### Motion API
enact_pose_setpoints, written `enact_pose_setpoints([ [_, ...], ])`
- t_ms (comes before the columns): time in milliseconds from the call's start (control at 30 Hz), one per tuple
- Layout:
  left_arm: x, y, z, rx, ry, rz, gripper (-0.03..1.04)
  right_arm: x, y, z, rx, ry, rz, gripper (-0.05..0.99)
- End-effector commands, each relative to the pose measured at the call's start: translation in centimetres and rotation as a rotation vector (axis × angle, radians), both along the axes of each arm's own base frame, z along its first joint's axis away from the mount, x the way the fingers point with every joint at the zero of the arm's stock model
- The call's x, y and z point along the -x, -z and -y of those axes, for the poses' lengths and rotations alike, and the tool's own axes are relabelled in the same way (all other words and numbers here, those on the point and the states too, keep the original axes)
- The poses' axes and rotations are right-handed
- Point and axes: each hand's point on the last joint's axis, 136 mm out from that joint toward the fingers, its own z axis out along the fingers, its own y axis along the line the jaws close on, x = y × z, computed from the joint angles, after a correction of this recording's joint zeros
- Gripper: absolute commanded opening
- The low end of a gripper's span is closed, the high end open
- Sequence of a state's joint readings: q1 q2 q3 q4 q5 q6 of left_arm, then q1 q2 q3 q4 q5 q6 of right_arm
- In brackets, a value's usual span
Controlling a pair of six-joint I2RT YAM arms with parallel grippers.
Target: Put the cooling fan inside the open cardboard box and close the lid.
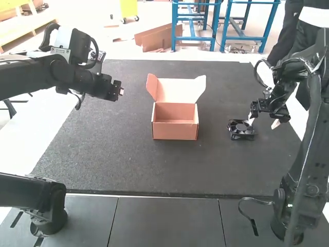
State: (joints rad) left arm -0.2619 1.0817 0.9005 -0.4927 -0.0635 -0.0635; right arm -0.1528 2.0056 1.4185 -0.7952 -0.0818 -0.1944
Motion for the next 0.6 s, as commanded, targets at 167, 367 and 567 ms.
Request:
enact_pose_setpoints([
  [167,-0.5,-1.6,0.0,-0.003,0.001,0.043,0.97,-0.4,0.7,0.9,0.026,0.021,-0.017,0.89],
  [367,-0.6,-1.6,0.0,-0.003,0.001,0.043,0.97,-0.2,1.7,1.4,0.052,0.02,-0.043,0.89],
  [567,-0.7,-1.9,0.0,-0.001,0.001,0.051,0.97,0.2,3.0,1.5,0.059,0.016,-0.078,0.88],
])
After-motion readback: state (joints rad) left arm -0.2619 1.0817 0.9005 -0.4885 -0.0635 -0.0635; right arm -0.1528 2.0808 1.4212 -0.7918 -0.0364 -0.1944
